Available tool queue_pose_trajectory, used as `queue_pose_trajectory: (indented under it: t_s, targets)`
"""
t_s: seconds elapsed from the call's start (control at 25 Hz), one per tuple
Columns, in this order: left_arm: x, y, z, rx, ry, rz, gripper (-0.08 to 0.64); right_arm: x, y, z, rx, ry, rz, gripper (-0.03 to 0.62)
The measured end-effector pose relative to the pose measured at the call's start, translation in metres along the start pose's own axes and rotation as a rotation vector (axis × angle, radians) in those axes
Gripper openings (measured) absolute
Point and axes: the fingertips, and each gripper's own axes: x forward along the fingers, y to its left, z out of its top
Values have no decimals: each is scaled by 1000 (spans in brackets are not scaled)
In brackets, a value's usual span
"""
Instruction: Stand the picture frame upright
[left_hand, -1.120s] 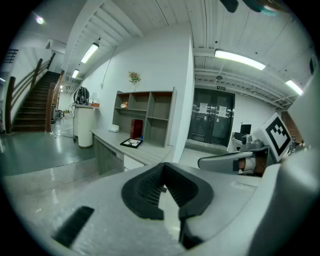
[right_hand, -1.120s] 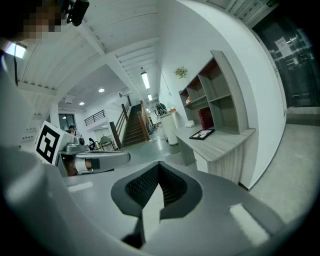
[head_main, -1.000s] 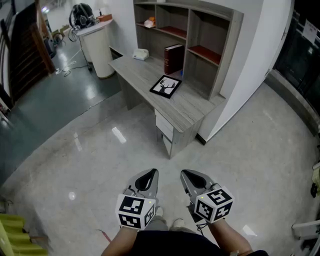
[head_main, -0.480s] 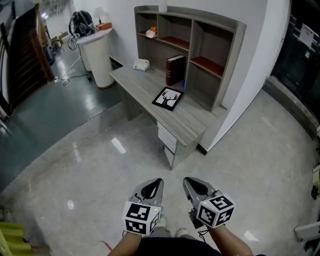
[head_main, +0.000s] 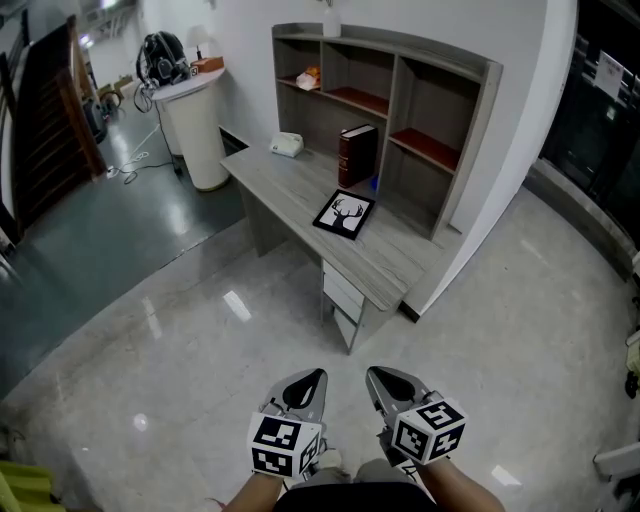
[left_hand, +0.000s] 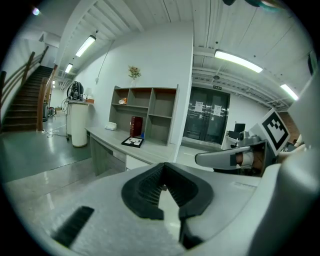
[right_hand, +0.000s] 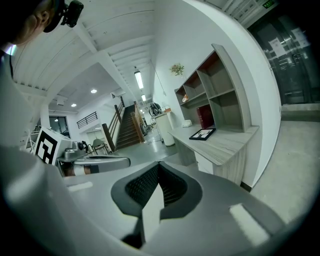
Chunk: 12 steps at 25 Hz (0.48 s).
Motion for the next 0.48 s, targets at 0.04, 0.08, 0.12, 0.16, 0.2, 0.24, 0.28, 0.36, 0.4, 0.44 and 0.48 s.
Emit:
queue_pose_trajectory:
  t_s: [0.04,0.08,0.12,0.16,0.2,0.24,0.28,0.36,0.4,0.44,0.48]
  targets:
    - [0,3,0,1,1,-1,-5,3,2,0,0,1,-1,0]
    - [1,6,0,0,3,-2,-6,6,3,1,1,2,-1,0]
    - [2,8,0,-2,5,-3,-5,9,4,1,-1,5,0,0]
    - [3,9,0,-4,7,-5,-5,12,5,2,-4,9,0,0]
    - [4,10,0,-7,8,-7,-5,14,5,3,-7,14,-1,0]
    - [6,10,1,-9,10,-9,-5,16,4,4,-9,17,-3,0]
    - [7,11,1,-10,11,-9,-6,18,3,5,-8,19,-6,0]
    - [12,14,3,-10,11,-5,-5,24,-2,10,-1,13,-11,0]
    - [15,15,5,-9,10,-2,-5,27,-5,14,2,7,-11,0]
    - [19,16,7,-8,10,2,-5,31,-8,17,3,2,-9,0]
    - [23,18,8,-7,9,6,-6,34,-12,20,1,0,-6,0]
